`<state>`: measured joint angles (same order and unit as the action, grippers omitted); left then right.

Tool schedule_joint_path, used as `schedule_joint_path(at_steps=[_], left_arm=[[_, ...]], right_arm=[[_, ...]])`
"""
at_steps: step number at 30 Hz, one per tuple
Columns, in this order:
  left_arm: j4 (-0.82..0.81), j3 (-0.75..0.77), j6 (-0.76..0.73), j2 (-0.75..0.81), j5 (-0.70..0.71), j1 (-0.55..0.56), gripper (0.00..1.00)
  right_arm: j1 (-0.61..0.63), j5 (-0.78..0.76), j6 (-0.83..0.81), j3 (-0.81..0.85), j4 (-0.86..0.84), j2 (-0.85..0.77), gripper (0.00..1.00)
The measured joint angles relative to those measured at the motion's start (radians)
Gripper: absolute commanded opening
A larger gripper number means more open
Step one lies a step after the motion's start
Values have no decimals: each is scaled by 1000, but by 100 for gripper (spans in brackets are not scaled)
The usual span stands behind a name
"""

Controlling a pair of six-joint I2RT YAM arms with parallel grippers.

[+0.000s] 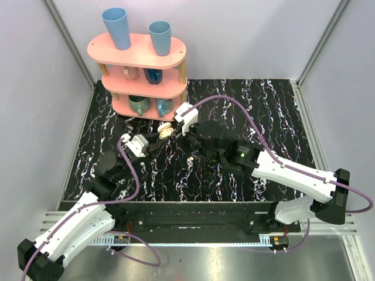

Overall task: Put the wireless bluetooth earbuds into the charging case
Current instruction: Pick up the right earbud from the charging case.

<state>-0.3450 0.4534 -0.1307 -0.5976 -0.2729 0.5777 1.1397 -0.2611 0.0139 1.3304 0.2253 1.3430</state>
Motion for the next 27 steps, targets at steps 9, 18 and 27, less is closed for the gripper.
schedule_joint_path(at_steps=[9,18,27], left_arm=[[-8,0,0,-9,1,0,0],[-8,-2,0,5,-3,0,0],[-8,-3,1,16,-14,0,0]], right_arm=[[-1,74,10,0,-16,-1,17],[-1,52,4,0,-20,13,18],[-1,19,-40,0,-37,35,19]])
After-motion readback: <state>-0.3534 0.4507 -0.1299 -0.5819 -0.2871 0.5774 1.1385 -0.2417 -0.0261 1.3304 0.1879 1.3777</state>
